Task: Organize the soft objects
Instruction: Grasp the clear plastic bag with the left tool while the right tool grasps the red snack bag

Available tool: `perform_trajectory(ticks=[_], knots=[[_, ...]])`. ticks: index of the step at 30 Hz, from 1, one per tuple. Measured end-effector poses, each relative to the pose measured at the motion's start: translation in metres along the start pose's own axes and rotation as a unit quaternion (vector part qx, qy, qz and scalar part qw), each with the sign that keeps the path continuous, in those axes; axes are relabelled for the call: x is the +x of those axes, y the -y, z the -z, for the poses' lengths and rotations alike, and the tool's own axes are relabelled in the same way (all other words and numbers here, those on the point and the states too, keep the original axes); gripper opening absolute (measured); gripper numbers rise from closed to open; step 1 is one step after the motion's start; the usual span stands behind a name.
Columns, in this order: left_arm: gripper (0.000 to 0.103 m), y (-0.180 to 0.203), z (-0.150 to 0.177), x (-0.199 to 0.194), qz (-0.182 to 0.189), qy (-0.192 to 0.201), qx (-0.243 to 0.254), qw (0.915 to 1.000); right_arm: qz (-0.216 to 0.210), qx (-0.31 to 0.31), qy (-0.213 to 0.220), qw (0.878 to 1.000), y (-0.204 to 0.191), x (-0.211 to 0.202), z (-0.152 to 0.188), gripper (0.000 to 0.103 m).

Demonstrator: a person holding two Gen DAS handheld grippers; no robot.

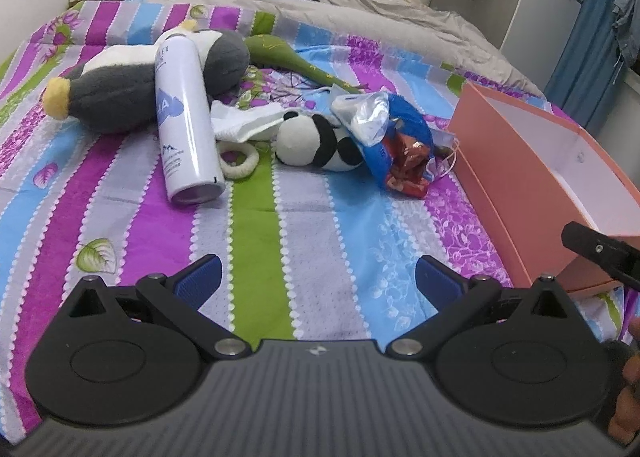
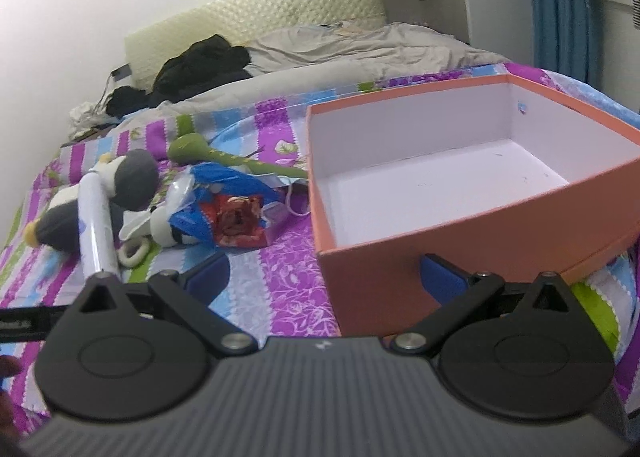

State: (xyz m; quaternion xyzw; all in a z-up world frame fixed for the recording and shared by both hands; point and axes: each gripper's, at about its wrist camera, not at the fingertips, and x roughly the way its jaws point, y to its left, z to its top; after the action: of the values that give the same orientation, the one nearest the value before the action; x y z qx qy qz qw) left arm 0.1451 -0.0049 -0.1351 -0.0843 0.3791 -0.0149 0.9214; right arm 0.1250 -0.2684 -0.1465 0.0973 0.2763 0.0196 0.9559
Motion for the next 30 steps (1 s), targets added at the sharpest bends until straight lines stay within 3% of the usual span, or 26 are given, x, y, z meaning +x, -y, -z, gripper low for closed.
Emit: perform_trajectory(ticks=[12,15,18,19,21,24,28,30], knots=[[0.102,0.004,0.001,0.013,0.006,0.021,-0.005,0.9998,-0.057,0.007,0.036,0.998,-0.012,-0.011,0.004,0.101],[0.091,-0.001,0.001,0.016,0.012,0.026,-0.018,0.9994,-0.055,0.000,0.044,0.998,-0.018,-0.007,0.005,0.102],[0.074,-0.006,-0.001,0.020,0.013,0.034,-0.029,0.9989,-0.050,-0.025,0.064,0.996,-0.029,-0.006,0.006,0.089],[0.072,-0.008,-0.002,0.021,0.015,0.036,-0.035,0.9986,-0.044,-0.043,0.076,0.995,-0.035,-0.008,0.007,0.078],[0.065,-0.010,-0.005,0.025,0.024,0.036,-0.046,0.9980,-0.048,-0.053,0.086,0.994,-0.040,-0.010,0.008,0.074],[0.063,-0.011,-0.011,0.031,0.035,0.040,-0.051,0.9973,-0.058,-0.053,0.080,0.994,-0.044,-0.002,0.010,0.069],[0.063,-0.009,-0.022,0.040,0.031,0.051,-0.042,0.9973,-0.050,-0.072,0.077,0.993,-0.055,0.021,0.008,0.052],[0.063,-0.010,-0.030,0.046,0.034,0.051,-0.045,0.9971,-0.050,-0.080,0.075,0.993,-0.061,0.035,0.007,0.050]])
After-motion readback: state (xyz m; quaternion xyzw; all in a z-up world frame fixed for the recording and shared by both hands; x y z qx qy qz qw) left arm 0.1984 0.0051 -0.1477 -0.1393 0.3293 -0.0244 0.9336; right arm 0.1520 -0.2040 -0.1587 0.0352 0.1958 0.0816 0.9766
